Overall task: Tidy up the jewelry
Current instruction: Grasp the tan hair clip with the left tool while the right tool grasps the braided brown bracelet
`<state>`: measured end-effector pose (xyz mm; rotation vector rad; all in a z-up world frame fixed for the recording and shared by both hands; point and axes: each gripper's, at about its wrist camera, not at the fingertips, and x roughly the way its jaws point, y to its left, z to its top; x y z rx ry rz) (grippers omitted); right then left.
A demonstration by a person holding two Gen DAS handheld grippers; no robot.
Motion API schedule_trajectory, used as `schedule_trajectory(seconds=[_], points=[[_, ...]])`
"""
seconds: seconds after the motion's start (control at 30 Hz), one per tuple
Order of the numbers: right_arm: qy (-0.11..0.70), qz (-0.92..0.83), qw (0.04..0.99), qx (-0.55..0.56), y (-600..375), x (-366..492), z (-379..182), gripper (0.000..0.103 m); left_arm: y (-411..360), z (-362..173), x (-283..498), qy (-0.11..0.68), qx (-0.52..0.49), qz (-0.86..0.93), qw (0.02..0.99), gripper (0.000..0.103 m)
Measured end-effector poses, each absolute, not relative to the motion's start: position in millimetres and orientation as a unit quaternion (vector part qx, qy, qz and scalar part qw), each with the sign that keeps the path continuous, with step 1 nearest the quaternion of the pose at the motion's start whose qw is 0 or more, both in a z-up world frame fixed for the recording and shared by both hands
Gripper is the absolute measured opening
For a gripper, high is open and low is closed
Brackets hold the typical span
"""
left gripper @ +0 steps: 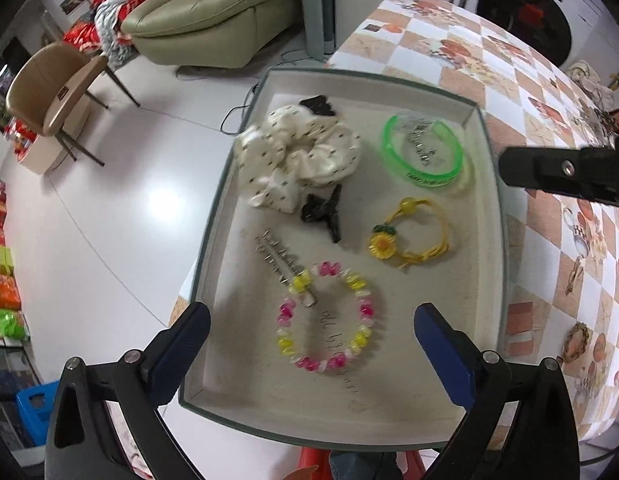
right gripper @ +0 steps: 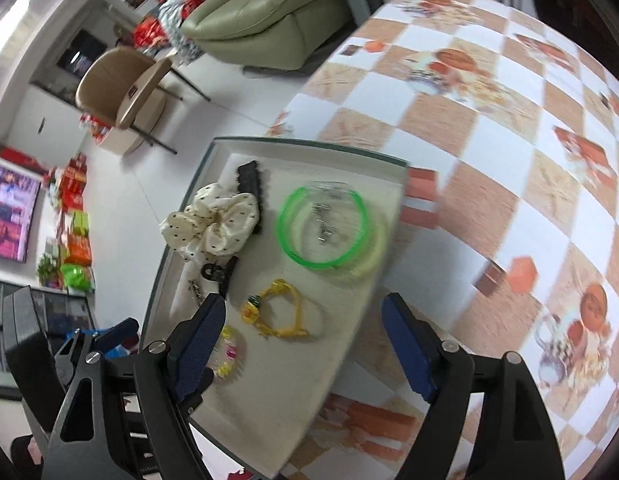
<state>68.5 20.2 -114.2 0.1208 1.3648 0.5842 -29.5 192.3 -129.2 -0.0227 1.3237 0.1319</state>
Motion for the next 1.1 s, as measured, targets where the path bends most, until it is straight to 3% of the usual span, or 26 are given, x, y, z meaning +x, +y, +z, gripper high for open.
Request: schedule_trajectory(seconds=[0.67,1.1], points=[[0.637,0.061,0.756,0.135,-172,0,-128,0.083,68,-107,13,0.589,0.077,-0.089,0.799,0.103],[0.650,0.035,0.748,0.131,-188,-68,-154,0.083,-23,-133,22,0.607,0.123,-0.205,0.758,0.103]])
